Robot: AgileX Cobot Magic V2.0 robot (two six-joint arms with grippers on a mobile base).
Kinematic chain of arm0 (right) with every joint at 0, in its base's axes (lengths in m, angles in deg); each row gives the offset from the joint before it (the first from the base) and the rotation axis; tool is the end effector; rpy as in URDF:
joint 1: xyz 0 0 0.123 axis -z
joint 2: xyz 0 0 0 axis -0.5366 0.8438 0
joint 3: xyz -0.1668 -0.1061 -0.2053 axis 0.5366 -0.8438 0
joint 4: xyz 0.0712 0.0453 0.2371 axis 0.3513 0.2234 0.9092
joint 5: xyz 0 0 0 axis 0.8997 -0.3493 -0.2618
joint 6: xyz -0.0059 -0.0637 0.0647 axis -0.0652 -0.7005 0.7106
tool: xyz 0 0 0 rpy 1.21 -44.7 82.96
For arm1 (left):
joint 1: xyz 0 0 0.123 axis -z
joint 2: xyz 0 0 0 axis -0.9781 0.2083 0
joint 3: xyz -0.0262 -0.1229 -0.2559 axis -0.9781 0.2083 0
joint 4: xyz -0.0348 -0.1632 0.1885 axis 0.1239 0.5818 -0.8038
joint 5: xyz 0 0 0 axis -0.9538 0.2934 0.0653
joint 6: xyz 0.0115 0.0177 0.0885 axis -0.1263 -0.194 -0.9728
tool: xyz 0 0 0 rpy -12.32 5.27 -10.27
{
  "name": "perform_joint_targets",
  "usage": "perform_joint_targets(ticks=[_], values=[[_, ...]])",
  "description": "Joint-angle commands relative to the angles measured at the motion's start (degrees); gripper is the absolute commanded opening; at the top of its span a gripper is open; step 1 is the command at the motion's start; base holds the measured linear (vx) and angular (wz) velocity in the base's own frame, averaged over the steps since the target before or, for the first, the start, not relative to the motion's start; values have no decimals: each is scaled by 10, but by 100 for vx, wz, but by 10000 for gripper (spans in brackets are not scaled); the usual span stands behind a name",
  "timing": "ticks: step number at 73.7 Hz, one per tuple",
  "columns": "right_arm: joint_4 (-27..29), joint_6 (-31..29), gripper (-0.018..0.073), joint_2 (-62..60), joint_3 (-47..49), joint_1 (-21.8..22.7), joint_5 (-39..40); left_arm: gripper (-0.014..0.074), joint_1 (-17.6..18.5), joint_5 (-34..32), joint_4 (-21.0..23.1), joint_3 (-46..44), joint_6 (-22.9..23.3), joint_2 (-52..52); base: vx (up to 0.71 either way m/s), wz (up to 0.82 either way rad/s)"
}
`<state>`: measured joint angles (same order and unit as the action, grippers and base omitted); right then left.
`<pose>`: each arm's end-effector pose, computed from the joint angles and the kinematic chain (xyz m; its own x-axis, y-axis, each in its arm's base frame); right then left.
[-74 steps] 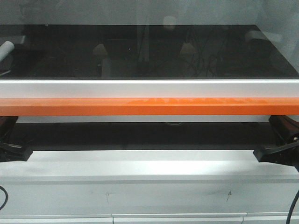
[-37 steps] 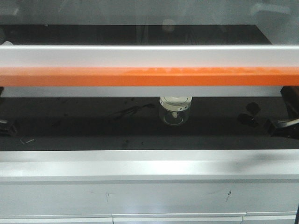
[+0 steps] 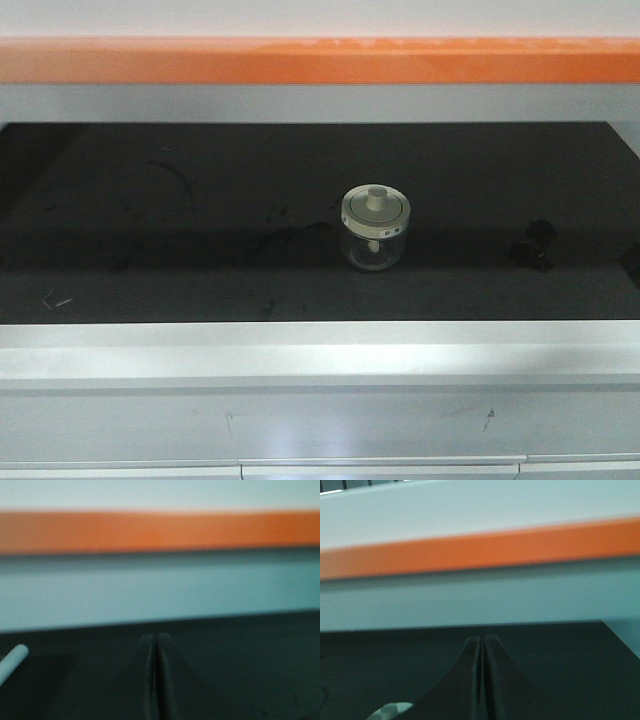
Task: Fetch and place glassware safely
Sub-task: 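Lift the sash upward with both grippers to open the hood, then move the right gripper toward the white-lidded glass jar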
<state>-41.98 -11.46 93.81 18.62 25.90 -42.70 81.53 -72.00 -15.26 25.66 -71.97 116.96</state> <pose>0.1476 0.0186 0.3281 0.1513 0.1281 -0.9802 -0.1489 0.9832 0.1055 0.1655 -0.0157 0.3127 0.1058 -0.0552 -0.9929 0.1270 0.9910 -0.0416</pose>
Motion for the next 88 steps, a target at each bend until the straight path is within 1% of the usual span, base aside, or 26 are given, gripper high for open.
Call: perform_joint_targets(ticks=[1, 8, 10, 23, 29, 32, 38, 47, 53, 62, 77, 88], values=[[-8, 9, -1, -30, 19, -1, -9, -7, 4, 12, 10, -18, 6, -34, 0, 0], [-20, 10, -1, -63, 19, -1, -66, -7, 10, 71, 10, -18, 6, -68, 0, 0], [-24, 10, -1, -74, 19, -1, -94, -7, 12, 92, 10, -18, 5, -76, 0, 0], [-24, 9, -1, -144, 19, -1, -204, -7, 15, 207, 10, -16, 4, -153, 0, 0], [-24, -1, -1, -180, 14, -1, -237, -7, 15, 266, 10, -15, -9, -193, 0, 0], [-22, -8, -1, -196, 6, -1, -252, -7, 15, 286, 10, -9, -19, -208, 0, 0], [-16, -14, -1, -223, -13, -1, -276, -7, 15, 293, 12, 16, -25, -242, 0, 0], [-7, -18, -1, -254, -44, -1, -298, -7, 15, 293, 36, 77, -24, -297, 0, 0], [-4, -26, -1, -262, -55, -1, -314, -7, 15, 285, 35, 104, -25, -327, 0, 0], [-1, -26, -1, -263, -58, -1, -322, -7, 14, 287, 34, 108, -26, -354, 0, 0], [-13, -26, 6, -263, -58, -1, -320, -7, 14, 299, 43, 108, -25, -356, 0, 0], [-20, -26, 36, -263, -58, -1, -295, -7, 14, 299, 46, 108, -25, -356, 0, 0]])
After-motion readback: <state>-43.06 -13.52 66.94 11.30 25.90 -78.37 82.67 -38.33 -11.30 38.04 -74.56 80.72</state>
